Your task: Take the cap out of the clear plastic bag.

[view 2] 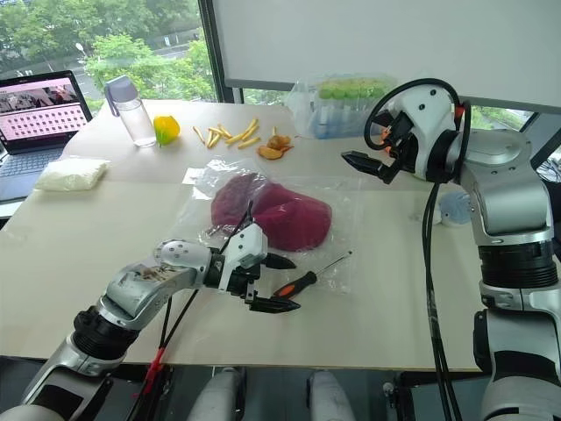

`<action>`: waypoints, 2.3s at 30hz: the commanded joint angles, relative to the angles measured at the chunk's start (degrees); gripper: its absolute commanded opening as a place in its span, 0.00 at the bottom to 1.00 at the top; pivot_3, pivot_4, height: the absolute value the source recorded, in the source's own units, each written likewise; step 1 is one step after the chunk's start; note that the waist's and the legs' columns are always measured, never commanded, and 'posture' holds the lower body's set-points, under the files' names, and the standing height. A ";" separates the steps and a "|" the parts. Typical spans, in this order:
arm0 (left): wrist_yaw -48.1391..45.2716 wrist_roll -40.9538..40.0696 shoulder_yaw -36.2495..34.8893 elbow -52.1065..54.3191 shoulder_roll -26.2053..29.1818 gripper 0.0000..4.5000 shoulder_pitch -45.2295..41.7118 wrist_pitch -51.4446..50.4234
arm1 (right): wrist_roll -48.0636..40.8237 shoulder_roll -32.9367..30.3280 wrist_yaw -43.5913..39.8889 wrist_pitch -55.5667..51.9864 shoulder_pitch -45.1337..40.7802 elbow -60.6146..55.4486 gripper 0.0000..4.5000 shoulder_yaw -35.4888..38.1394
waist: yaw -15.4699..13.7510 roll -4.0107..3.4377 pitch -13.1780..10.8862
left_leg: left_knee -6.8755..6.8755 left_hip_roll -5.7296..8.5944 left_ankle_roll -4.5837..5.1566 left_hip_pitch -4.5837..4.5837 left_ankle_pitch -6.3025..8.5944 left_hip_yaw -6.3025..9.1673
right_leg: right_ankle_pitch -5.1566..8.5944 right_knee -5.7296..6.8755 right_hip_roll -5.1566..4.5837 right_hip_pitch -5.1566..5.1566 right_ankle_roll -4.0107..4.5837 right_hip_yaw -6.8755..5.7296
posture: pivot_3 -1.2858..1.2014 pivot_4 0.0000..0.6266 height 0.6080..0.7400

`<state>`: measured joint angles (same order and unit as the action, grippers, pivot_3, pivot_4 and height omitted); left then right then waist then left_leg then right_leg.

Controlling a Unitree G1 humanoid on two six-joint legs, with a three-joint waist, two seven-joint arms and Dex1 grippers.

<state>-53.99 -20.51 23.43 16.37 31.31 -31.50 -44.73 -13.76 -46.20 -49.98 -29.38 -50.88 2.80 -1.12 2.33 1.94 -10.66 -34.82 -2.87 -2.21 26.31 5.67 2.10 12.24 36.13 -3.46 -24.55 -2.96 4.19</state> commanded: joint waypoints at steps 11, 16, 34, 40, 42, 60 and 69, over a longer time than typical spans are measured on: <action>4.17 2.19 3.61 2.22 -1.89 0.65 4.61 -4.74 | -0.53 -1.21 0.31 -0.49 0.22 -2.61 1.00 2.82 | 0.06 -0.01 0.00 | 0.01 0.00 0.00 -0.13 0.01 0.00 | 0.02 -0.02 -0.01 0.13 0.01 0.00 | 0.52 0.24 1.00; 3.16 2.06 3.34 1.99 -0.48 0.27 4.83 -4.55 | -0.25 -0.71 0.20 -0.04 -0.70 -1.60 1.00 2.27 | 0.07 -0.01 0.00 | 0.02 0.00 0.00 -0.13 0.01 0.00 | 0.04 -0.02 -0.01 0.13 0.02 0.00 | 0.52 0.24 1.00; 15.45 -13.17 -39.00 -12.59 -2.41 0.21 -0.52 -5.89 | 0.44 3.40 -1.68 2.93 -4.30 3.66 1.00 -0.60 | 0.26 -0.02 -0.01 | 0.08 -0.01 0.01 -0.15 0.01 0.00 | 0.00 -0.03 -0.01 0.12 -0.13 -0.01 | 0.52 0.24 1.00; 24.34 -2.61 -39.89 -13.65 1.61 0.21 4.12 2.67 | -1.18 4.53 -8.50 1.27 -3.46 2.87 1.00 -3.56 | 0.05 -0.03 -0.01 | 0.09 0.00 0.00 -0.14 0.01 0.00 | -0.10 -0.02 0.00 0.13 -0.27 -0.02 | 0.52 0.24 1.00; 27.71 0.41 -40.52 -14.39 2.27 0.21 5.68 5.62 | -2.70 3.57 -13.16 -0.59 -1.86 0.76 1.00 -5.19 | 0.04 -0.03 -0.01 | 0.08 0.00 -0.01 -0.15 0.02 0.00 | 0.01 -0.04 -0.01 0.13 -0.06 -0.02 | 0.52 0.24 1.00; 38.40 8.60 -48.70 -38.95 4.56 0.21 10.28 26.56 | -7.54 3.09 -22.88 -6.99 0.82 -6.18 1.00 -8.74 | -0.59 -0.02 0.00 | 0.14 -0.05 -0.48 -0.13 0.31 -0.02 | 0.01 -0.02 -0.04 0.00 0.09 -0.10 | 0.52 0.24 1.00; 37.54 7.59 -49.16 -40.84 5.18 0.77 10.23 26.92 | -8.53 1.46 -22.92 -8.85 1.87 -8.38 1.00 -8.26 | -0.64 -0.01 0.00 | 0.20 -0.06 -0.51 -0.14 0.33 -0.05 | 0.00 0.00 -0.04 -0.04 0.10 -0.11 | 0.52 0.24 1.00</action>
<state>-16.07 -11.94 -25.15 -27.34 36.11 -21.61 -17.82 -21.51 -43.53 -72.38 -37.71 -48.74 -3.33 -10.85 1.70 1.93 -10.66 -34.63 -2.94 -2.72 26.18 6.00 2.05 12.24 36.14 -3.50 -24.59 -2.86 4.07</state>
